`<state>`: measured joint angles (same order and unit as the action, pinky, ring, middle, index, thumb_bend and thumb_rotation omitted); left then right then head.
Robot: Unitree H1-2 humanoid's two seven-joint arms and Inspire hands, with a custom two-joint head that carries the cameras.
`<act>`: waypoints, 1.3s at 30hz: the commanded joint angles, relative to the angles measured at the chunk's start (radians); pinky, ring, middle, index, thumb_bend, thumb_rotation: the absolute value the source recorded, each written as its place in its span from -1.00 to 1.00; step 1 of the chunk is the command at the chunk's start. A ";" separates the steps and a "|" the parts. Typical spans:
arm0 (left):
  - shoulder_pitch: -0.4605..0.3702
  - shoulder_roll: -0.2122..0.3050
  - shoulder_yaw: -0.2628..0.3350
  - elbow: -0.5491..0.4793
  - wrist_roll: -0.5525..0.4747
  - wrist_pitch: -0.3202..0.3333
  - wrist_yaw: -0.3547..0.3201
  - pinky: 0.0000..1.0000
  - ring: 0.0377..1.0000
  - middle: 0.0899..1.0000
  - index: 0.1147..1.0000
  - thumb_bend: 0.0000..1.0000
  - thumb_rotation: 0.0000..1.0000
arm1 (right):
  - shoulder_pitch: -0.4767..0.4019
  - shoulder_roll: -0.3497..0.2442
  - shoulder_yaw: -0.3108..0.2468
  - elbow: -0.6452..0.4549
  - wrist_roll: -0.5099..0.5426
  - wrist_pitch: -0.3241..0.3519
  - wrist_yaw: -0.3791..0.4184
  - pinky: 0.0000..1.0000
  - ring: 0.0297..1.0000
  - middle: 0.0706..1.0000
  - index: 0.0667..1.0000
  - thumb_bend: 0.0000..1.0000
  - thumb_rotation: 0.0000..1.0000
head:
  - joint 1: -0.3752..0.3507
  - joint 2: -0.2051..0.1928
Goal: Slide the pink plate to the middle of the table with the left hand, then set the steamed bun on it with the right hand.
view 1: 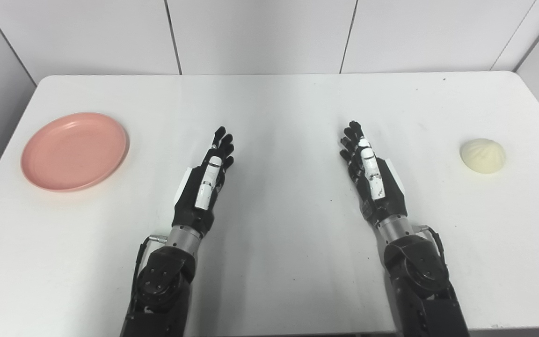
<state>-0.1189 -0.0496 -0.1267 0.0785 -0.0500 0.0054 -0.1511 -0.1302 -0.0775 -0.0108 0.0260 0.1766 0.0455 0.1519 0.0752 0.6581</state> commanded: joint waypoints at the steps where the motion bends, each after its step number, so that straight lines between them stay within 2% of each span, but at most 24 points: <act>1: 0.047 0.011 0.002 0.049 0.001 0.063 0.001 1.00 1.00 1.00 1.00 -0.34 1.00 | 0.026 0.009 0.007 0.014 0.003 0.037 0.000 1.00 1.00 1.00 1.00 -0.71 1.00 | 0.001 0.000; 16: 0.049 0.012 0.000 0.042 0.006 0.069 0.004 1.00 1.00 1.00 1.00 -0.35 1.00 | 0.027 0.004 0.010 0.011 0.008 0.044 0.008 1.00 1.00 1.00 1.00 -0.69 1.00 | 0.004 -0.002; 22: 0.040 -0.004 -0.004 0.083 0.008 0.033 0.011 1.00 1.00 1.00 1.00 -0.43 1.00 | 0.026 -0.011 0.003 0.027 0.025 0.025 0.026 1.00 1.00 1.00 1.00 -0.67 1.00 | 0.115 -0.034; 26: 0.026 -0.021 -0.017 0.119 0.041 0.011 0.032 1.00 1.00 1.00 1.00 -0.39 1.00 | 0.023 -0.031 -0.002 0.033 0.031 0.016 0.034 1.00 1.00 1.00 1.00 -0.69 1.00 | 0.200 -0.062; 29: 0.013 -0.025 -0.027 0.156 0.060 -0.017 0.035 1.00 1.00 1.00 1.00 -0.28 1.00 | 0.022 -0.035 -0.009 0.032 0.036 0.027 0.022 1.00 1.00 1.00 1.00 -0.74 1.00 | 0.219 -0.072; 31: 0.005 -0.029 -0.028 0.183 0.062 -0.035 0.034 1.00 1.00 1.00 1.00 -0.24 1.00 | 0.022 -0.037 -0.010 0.037 0.028 0.010 0.018 1.00 1.00 1.00 1.00 -0.77 1.00 | 0.227 -0.080; 39: -0.002 -0.037 -0.031 0.203 0.079 -0.051 0.043 1.00 1.00 1.00 1.00 -0.21 1.00 | 0.020 -0.045 -0.012 0.041 0.056 0.009 0.043 1.00 1.00 1.00 1.00 -0.78 1.00 | 0.233 -0.085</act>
<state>-0.1821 -0.0835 -0.1517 0.1802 0.0263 -0.0437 -0.1153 -0.1287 -0.1182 -0.0217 0.0431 0.2241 0.0454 0.1787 0.3068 0.5722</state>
